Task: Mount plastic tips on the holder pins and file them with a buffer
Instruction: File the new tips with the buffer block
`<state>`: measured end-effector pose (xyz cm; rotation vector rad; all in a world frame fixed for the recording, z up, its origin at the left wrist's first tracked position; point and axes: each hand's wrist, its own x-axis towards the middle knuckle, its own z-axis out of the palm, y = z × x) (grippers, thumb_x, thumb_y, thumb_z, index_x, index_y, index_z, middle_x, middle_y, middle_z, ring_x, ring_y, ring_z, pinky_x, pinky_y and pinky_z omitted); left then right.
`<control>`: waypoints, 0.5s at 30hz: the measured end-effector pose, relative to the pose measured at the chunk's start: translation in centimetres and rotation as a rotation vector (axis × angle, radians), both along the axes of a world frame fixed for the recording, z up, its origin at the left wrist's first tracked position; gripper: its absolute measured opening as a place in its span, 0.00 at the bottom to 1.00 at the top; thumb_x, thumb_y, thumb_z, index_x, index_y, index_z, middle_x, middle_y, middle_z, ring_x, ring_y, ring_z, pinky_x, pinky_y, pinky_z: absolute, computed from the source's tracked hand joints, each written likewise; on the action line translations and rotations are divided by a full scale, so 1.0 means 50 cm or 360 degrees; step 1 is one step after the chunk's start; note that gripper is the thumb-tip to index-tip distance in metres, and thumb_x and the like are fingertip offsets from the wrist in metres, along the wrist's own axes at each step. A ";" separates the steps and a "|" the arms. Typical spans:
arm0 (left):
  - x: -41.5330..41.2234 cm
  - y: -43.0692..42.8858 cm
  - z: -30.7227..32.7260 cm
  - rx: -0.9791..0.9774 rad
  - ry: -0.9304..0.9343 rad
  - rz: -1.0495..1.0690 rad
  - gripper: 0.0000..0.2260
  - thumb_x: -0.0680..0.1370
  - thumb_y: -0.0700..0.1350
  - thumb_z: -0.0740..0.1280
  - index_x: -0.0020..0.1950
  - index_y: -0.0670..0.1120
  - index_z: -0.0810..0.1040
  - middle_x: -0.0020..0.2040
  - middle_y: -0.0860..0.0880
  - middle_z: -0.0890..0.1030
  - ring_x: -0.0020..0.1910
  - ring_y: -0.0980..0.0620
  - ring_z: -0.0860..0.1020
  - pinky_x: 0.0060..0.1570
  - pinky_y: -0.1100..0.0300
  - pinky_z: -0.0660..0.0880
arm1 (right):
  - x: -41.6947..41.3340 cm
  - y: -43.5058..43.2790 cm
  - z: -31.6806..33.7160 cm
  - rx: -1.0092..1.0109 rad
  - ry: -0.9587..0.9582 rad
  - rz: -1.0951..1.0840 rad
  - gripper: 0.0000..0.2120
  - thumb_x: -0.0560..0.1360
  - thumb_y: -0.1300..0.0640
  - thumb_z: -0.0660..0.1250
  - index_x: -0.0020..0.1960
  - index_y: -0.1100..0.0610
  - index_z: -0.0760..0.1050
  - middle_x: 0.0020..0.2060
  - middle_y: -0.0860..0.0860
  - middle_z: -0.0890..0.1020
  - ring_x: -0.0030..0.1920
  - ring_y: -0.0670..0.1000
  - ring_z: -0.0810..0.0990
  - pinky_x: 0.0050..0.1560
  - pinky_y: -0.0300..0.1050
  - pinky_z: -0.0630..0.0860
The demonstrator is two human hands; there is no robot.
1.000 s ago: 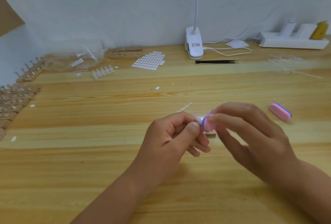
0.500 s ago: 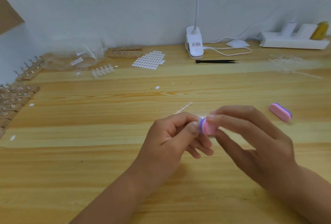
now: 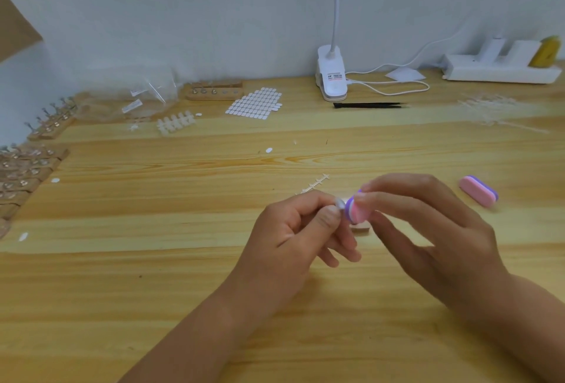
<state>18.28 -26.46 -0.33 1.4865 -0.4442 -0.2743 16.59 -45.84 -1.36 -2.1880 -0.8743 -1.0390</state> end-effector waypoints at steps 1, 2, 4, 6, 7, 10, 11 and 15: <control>0.001 0.000 -0.001 0.0001 0.0000 0.0000 0.10 0.80 0.43 0.61 0.47 0.40 0.80 0.35 0.48 0.82 0.36 0.46 0.84 0.34 0.56 0.78 | -0.001 0.006 -0.001 0.0013 0.0001 0.0021 0.11 0.75 0.71 0.71 0.57 0.62 0.81 0.50 0.56 0.82 0.53 0.51 0.82 0.54 0.45 0.78; 0.001 -0.001 -0.002 0.0001 -0.0002 -0.0002 0.10 0.80 0.43 0.61 0.47 0.40 0.80 0.35 0.47 0.82 0.36 0.47 0.84 0.34 0.56 0.78 | -0.004 0.015 -0.003 0.0006 -0.0021 0.0057 0.13 0.75 0.71 0.71 0.57 0.61 0.80 0.51 0.55 0.82 0.54 0.51 0.82 0.55 0.44 0.78; 0.001 -0.002 -0.005 -0.0001 -0.0007 -0.0007 0.10 0.80 0.42 0.61 0.47 0.40 0.80 0.35 0.46 0.83 0.36 0.47 0.84 0.34 0.56 0.78 | -0.007 0.023 -0.009 -0.0064 -0.0091 0.0113 0.14 0.75 0.72 0.71 0.59 0.61 0.80 0.52 0.54 0.82 0.55 0.52 0.81 0.56 0.45 0.78; 0.001 -0.001 -0.004 0.0001 -0.0005 0.0003 0.10 0.80 0.43 0.61 0.46 0.41 0.80 0.35 0.47 0.83 0.36 0.47 0.84 0.34 0.57 0.78 | 0.000 0.006 -0.004 -0.0102 -0.0089 0.0082 0.14 0.75 0.72 0.71 0.58 0.62 0.80 0.51 0.56 0.83 0.54 0.53 0.82 0.55 0.46 0.78; 0.001 -0.001 -0.004 0.0003 -0.0005 0.0012 0.10 0.81 0.43 0.61 0.45 0.43 0.81 0.35 0.47 0.83 0.36 0.46 0.84 0.34 0.57 0.78 | 0.004 -0.004 0.000 -0.0089 -0.0072 0.0044 0.13 0.75 0.71 0.71 0.58 0.61 0.80 0.51 0.56 0.83 0.54 0.52 0.82 0.55 0.46 0.78; 0.000 -0.001 -0.003 0.0011 -0.0005 0.0008 0.10 0.81 0.44 0.61 0.46 0.43 0.81 0.35 0.47 0.83 0.37 0.46 0.85 0.35 0.57 0.78 | 0.002 0.005 0.000 -0.0035 -0.0046 0.0032 0.13 0.76 0.71 0.71 0.58 0.61 0.80 0.51 0.56 0.82 0.54 0.51 0.81 0.55 0.44 0.78; 0.001 0.000 -0.004 0.0018 -0.0016 0.0002 0.10 0.81 0.43 0.61 0.47 0.42 0.81 0.35 0.47 0.83 0.37 0.46 0.84 0.35 0.56 0.78 | -0.001 0.015 -0.004 -0.0049 -0.0064 0.0059 0.14 0.75 0.72 0.71 0.58 0.61 0.80 0.52 0.55 0.82 0.55 0.52 0.82 0.56 0.44 0.78; -0.001 0.000 -0.003 0.0015 -0.0029 0.0018 0.10 0.80 0.43 0.61 0.46 0.42 0.81 0.34 0.47 0.83 0.36 0.47 0.84 0.35 0.56 0.78 | 0.003 0.001 0.000 -0.0116 -0.0074 0.0036 0.14 0.75 0.72 0.70 0.59 0.61 0.80 0.51 0.56 0.83 0.54 0.52 0.82 0.56 0.45 0.78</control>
